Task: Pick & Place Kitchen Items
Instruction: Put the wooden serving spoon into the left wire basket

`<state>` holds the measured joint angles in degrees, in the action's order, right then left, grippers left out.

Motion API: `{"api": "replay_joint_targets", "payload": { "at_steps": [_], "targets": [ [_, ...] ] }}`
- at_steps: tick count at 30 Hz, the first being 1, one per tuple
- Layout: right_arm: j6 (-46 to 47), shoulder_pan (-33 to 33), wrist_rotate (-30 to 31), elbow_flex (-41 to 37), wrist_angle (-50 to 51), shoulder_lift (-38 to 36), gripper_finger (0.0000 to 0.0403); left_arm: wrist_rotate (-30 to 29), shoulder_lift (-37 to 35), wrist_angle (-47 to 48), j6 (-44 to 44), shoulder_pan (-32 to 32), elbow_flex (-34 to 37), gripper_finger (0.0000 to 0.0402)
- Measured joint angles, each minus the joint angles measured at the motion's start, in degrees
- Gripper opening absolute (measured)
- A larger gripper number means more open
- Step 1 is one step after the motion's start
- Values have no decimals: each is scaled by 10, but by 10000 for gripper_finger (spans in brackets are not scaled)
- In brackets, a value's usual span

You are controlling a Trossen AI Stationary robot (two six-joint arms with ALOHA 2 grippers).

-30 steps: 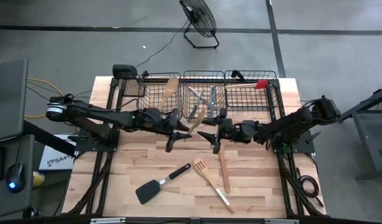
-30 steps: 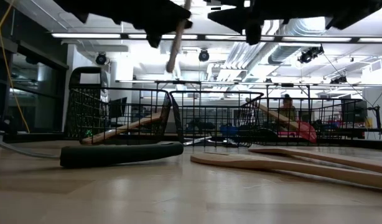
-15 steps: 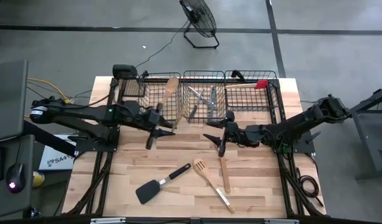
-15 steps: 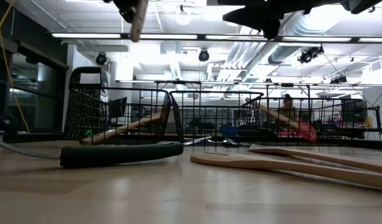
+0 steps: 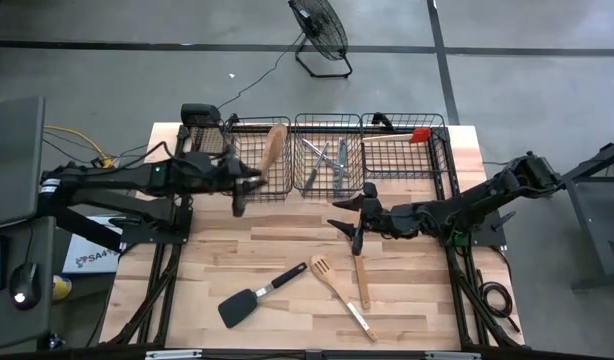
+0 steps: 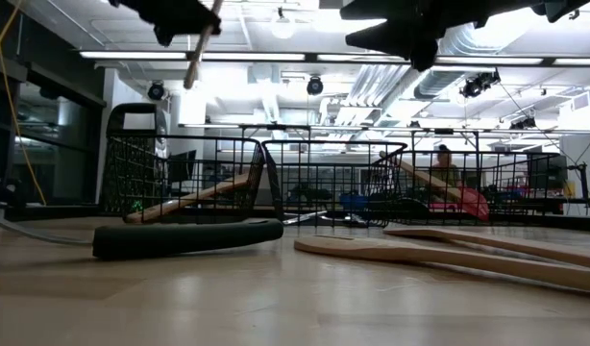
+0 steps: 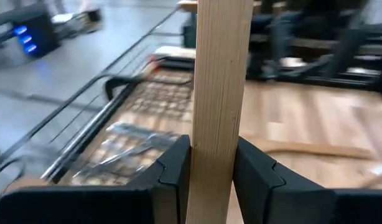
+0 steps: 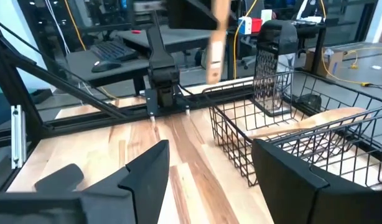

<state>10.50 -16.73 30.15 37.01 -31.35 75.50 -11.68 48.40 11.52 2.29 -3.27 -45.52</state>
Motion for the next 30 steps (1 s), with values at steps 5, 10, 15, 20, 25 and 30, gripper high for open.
{"api": "replay_joint_targets", "payload": {
  "at_steps": [5, 10, 15, 20, 25, 30],
  "targets": [
    [0, 0, 0, 0, 0, 0, 220, -73, 24, 31, 42, -35, 0, 85],
    [0, 0, 0, 0, 12, 0, 220, -160, 54, 65, 112, -67, 0, 85],
    [4, 0, 0, 0, 13, 0, 220, -178, 89, 89, 167, -91, 0, 85],
    [5, 0, 0, 0, 13, 0, 220, -180, 129, 98, 175, -111, 0, 85],
    [15, 0, 0, 0, 16, 0, 220, -184, 163, 110, 200, -127, 0, 85],
    [23, 0, 0, 0, 32, 0, 220, -194, 185, 140, 236, -130, 0, 85]
  ]
}}
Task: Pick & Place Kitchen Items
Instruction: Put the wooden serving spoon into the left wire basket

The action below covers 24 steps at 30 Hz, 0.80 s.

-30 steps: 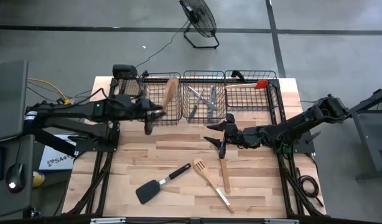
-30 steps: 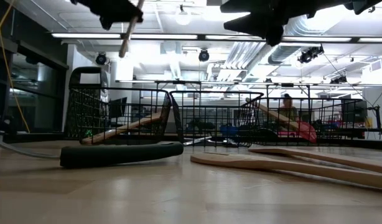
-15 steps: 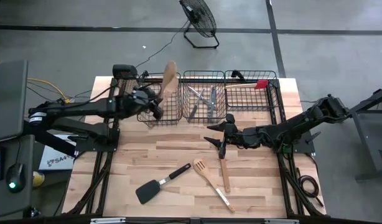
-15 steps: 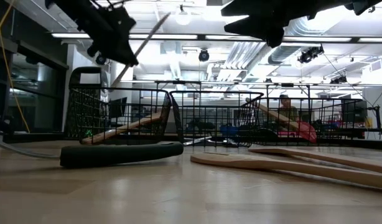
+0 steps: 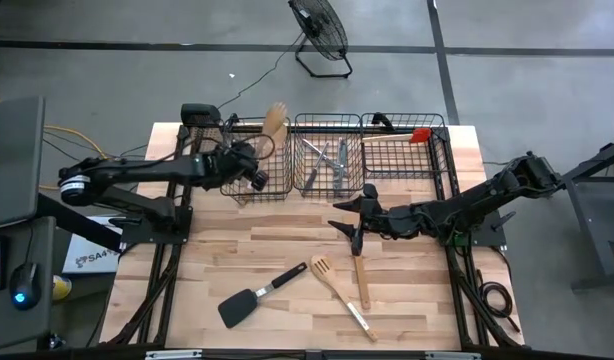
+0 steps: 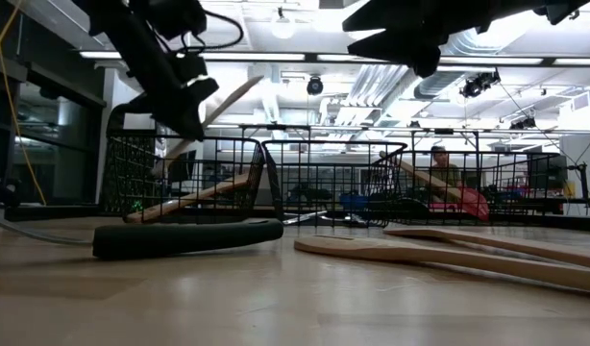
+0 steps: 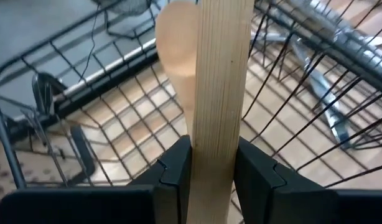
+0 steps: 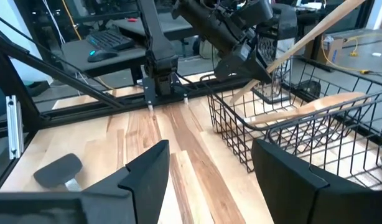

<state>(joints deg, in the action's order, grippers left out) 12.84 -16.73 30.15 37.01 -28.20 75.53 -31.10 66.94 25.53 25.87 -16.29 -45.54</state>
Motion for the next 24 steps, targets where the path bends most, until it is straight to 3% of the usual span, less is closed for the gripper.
{"api": "replay_joint_targets", "payload": {
  "at_steps": [24],
  "targets": [
    [26, 0, 0, 0, 19, 0, 220, 8, 73, 22, 47, 0, 0, 85]
  ]
}}
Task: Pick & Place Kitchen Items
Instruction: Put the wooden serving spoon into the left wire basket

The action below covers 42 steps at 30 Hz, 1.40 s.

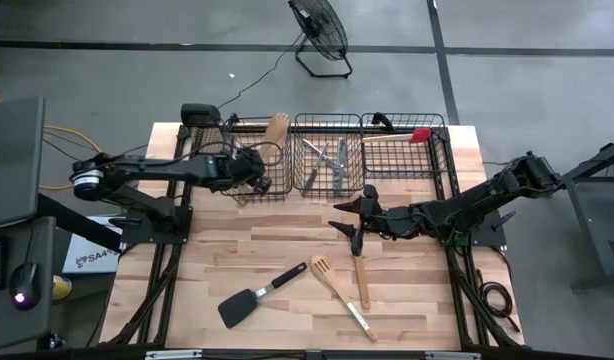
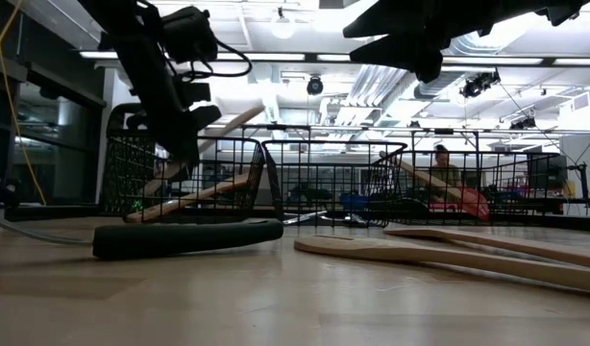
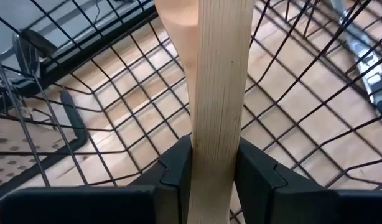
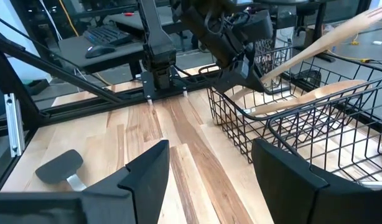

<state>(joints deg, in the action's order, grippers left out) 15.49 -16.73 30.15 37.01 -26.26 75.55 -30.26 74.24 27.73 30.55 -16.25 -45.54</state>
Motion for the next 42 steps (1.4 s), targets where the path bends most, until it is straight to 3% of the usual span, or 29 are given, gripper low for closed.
{"api": "replay_joint_targets", "payload": {
  "at_steps": [7, 22, 42],
  "targets": [
    [0, 0, 0, 0, 0, 0, 220, 4, 7, 16, 17, -2, 0, 85],
    [12, 0, 0, 0, 0, 0, 220, 72, 6, 20, 34, -35, 7, 85],
    [12, 0, 13, 0, 1, 0, 220, 100, 6, 30, 58, -41, 8, 85]
  ]
}}
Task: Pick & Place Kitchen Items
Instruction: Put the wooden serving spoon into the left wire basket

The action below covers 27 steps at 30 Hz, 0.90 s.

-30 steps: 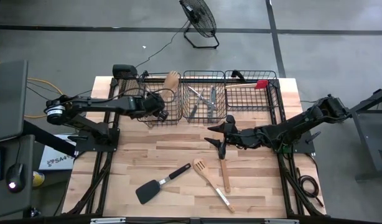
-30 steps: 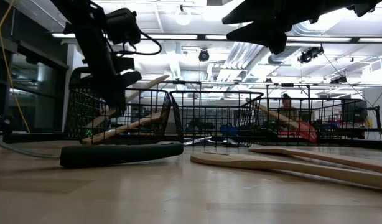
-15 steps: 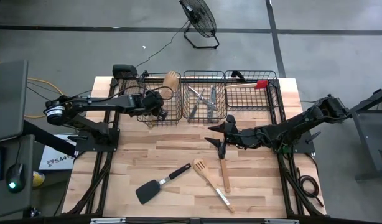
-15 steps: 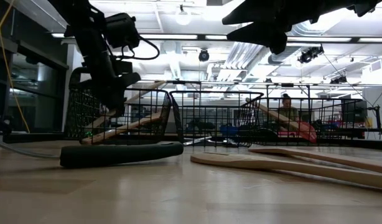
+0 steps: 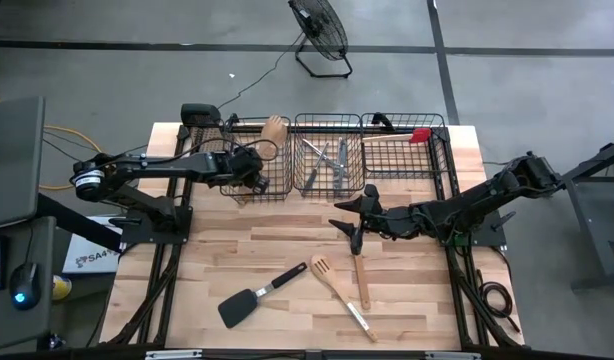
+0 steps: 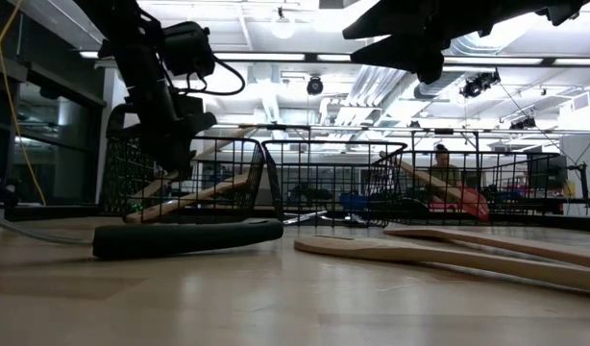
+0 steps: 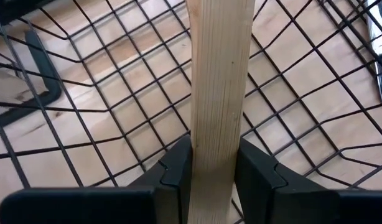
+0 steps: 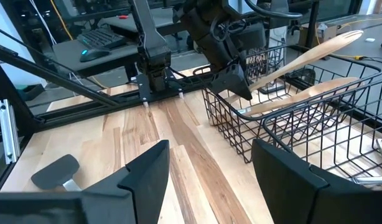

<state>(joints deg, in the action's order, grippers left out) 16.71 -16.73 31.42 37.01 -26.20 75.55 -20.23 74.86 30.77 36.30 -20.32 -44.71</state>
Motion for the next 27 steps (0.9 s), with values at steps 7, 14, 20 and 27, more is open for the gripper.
{"api": "replay_joint_targets", "payload": {
  "at_steps": [7, 14, 20, 27],
  "targets": [
    [0, 0, 0, 0, 0, 0, 220, 12, 0, 5, 2, 0, 0, 85],
    [0, 0, 0, 0, 0, 0, 220, 14, 6, 6, 2, 0, -1, 85],
    [0, 0, 0, 0, 0, 0, 220, 13, 12, 1, 0, 0, -2, 100],
    [0, 0, 0, 0, 0, 0, 220, 12, 12, 0, 0, 1, -1, 121]
  ]
}}
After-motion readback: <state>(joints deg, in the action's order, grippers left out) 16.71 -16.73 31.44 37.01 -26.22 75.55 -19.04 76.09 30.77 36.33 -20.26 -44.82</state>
